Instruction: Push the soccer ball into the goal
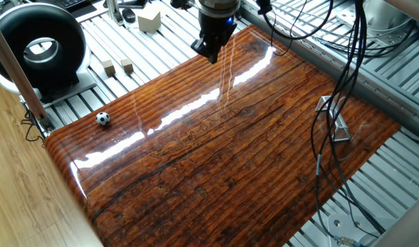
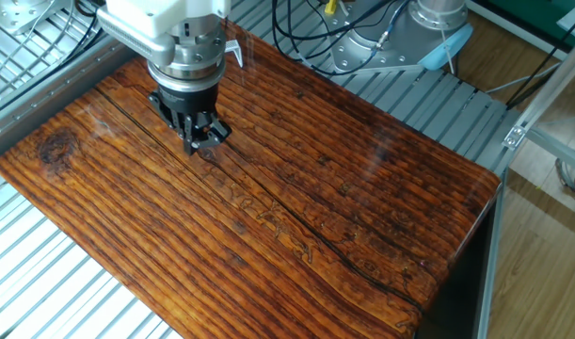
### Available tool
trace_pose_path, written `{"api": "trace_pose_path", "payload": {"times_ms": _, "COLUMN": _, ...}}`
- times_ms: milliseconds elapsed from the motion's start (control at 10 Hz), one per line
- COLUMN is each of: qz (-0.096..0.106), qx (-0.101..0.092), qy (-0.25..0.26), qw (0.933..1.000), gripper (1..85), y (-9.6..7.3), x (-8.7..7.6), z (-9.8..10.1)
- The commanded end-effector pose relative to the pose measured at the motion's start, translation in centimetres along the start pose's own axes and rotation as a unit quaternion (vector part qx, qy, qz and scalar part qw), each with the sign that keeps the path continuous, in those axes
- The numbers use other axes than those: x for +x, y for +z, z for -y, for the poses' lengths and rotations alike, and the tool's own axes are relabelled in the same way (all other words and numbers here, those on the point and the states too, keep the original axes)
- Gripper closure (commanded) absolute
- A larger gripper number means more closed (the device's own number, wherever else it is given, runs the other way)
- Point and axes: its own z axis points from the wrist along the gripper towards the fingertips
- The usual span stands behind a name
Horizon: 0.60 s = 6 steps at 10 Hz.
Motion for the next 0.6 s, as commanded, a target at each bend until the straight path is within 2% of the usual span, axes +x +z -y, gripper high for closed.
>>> {"api": "trace_pose_path", "payload": {"times_ms": 0, "qz": -0.01, "qx": -0.003, "qy": -0.01, "qw": 0.9999, "gripper": 84.7, "y": 0.0, "x": 0.5, "z": -0.2}}
{"api": "trace_pose_path", "payload": {"times_ms": 200, "qz": -0.011, "qx": -0.009, "qy": -0.018, "qw": 0.9997, "gripper": 84.7, "y": 0.0, "x": 0.6, "z": -0.5}}
{"api": "trace_pose_path", "payload": {"times_ms": 400, "qz": -0.021, "qx": -0.02, "qy": -0.023, "qw": 0.9993, "gripper": 84.7, "y": 0.0, "x": 1.2, "z": -1.1}}
{"api": "trace_pose_path", "payload": {"times_ms": 500, "qz": -0.024, "qx": -0.024, "qy": -0.044, "qw": 0.9984, "gripper": 84.7, "y": 0.0, "x": 1.4, "z": -1.4}}
